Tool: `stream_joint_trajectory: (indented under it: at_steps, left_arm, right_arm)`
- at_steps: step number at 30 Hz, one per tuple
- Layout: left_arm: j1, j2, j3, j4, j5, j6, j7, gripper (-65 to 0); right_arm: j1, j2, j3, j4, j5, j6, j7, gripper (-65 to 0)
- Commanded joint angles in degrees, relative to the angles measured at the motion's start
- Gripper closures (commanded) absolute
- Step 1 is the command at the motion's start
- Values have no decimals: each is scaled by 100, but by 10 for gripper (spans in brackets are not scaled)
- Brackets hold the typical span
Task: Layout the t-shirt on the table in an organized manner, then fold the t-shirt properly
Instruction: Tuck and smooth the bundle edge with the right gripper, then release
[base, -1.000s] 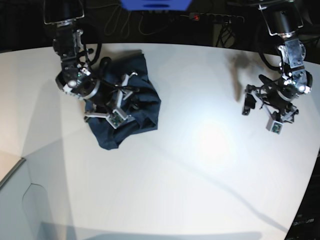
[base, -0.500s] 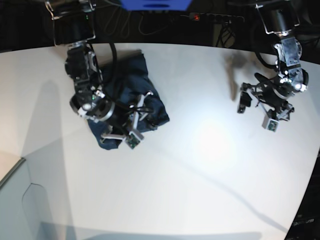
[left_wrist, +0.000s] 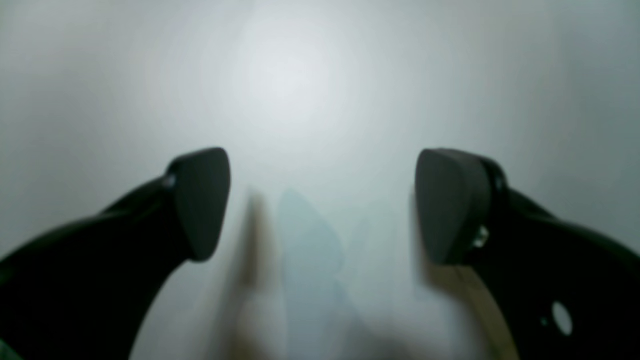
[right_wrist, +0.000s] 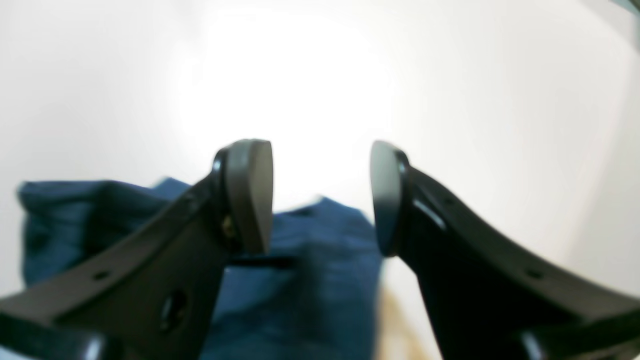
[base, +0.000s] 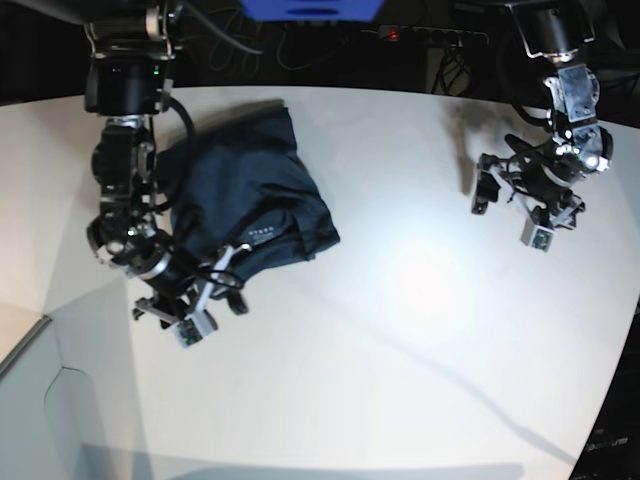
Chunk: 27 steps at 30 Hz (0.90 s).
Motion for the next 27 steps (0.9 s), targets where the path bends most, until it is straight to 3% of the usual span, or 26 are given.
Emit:
stream_joint_trajectory:
  at_steps: [1,10,14,22,27]
  left_arm:
    - [-79,-72,-19,112,-85,3,-130,-563]
    - [-79,-72,-19,112,-85,3,-130,-563]
    - [-79,-63,-19,103,-85,3,-130,-563]
    - [-79,51,-19,95,-85,3,-130,-564]
    - [-87,78,16,86,-85,3,-148,-564]
  right_arm:
    - [110,44,0,78,80,25,147,-291]
    - [242,440,62,-1161,80,25,165,-291]
    - [242,422,721,-1205,80,25,165,-291]
    - [-65,299,1609,-353,88,25,156,-291]
    - [-672,229,1723,193,88,25,156,-291]
